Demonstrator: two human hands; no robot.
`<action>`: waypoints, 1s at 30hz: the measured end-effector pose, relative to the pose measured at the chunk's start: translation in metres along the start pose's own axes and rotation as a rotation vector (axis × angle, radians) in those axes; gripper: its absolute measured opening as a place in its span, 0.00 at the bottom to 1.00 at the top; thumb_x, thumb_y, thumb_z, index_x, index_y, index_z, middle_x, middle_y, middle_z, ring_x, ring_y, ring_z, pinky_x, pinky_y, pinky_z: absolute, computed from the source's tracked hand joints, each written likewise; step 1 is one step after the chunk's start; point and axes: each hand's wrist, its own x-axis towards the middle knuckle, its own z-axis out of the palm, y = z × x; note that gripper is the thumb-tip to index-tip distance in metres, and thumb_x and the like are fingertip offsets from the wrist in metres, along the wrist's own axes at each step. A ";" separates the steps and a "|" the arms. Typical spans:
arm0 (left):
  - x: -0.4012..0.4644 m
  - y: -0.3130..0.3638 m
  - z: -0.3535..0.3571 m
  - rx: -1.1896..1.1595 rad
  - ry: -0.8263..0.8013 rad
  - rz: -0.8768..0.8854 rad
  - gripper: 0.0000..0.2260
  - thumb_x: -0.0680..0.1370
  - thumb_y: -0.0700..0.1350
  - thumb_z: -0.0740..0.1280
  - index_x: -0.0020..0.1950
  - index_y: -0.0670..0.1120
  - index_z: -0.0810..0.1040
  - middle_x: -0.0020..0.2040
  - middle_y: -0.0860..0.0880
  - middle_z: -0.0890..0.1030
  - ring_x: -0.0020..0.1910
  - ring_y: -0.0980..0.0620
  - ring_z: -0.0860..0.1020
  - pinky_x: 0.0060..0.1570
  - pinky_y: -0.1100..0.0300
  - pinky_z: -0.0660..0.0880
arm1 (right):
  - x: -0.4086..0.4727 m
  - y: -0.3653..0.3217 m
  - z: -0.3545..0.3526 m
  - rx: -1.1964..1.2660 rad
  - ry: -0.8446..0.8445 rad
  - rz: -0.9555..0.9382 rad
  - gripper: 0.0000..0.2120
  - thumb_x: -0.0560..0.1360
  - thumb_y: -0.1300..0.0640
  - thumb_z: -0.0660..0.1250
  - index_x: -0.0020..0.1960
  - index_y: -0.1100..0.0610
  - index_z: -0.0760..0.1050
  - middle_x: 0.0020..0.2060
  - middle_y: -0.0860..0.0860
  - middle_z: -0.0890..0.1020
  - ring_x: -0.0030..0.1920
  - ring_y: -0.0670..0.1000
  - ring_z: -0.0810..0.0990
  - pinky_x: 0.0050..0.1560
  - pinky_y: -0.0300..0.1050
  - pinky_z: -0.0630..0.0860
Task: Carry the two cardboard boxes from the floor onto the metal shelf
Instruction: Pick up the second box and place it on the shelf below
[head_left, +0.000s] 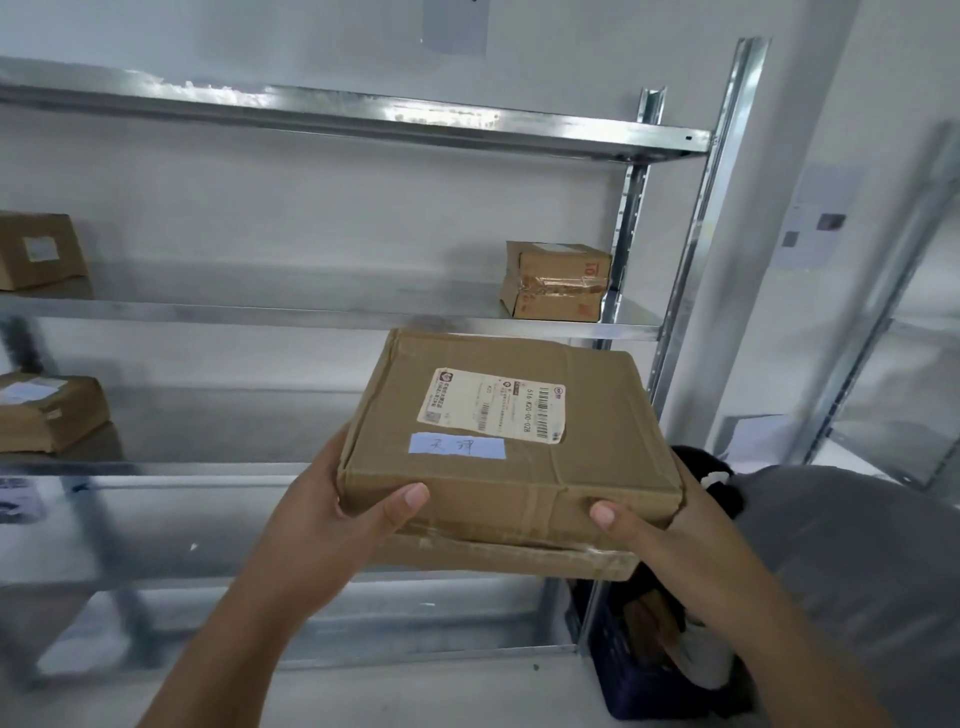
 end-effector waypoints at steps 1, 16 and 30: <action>0.006 -0.003 0.004 -0.001 -0.001 -0.002 0.25 0.66 0.54 0.76 0.63 0.62 0.78 0.52 0.67 0.87 0.51 0.66 0.86 0.42 0.72 0.80 | 0.007 0.005 -0.002 0.010 0.002 0.001 0.32 0.62 0.41 0.76 0.62 0.30 0.69 0.50 0.22 0.82 0.50 0.26 0.81 0.43 0.20 0.74; 0.106 -0.053 0.131 -0.009 0.086 -0.046 0.23 0.71 0.44 0.78 0.63 0.58 0.79 0.52 0.64 0.88 0.50 0.63 0.87 0.42 0.71 0.80 | 0.149 0.105 -0.081 0.032 -0.121 0.001 0.36 0.60 0.39 0.77 0.65 0.29 0.67 0.51 0.24 0.83 0.51 0.27 0.82 0.46 0.26 0.80; 0.214 -0.167 0.186 -0.016 0.011 -0.122 0.23 0.73 0.42 0.79 0.63 0.60 0.78 0.52 0.67 0.87 0.51 0.66 0.86 0.43 0.72 0.80 | 0.255 0.228 -0.067 0.076 -0.099 0.104 0.40 0.63 0.43 0.78 0.72 0.33 0.67 0.57 0.27 0.84 0.56 0.30 0.82 0.54 0.30 0.78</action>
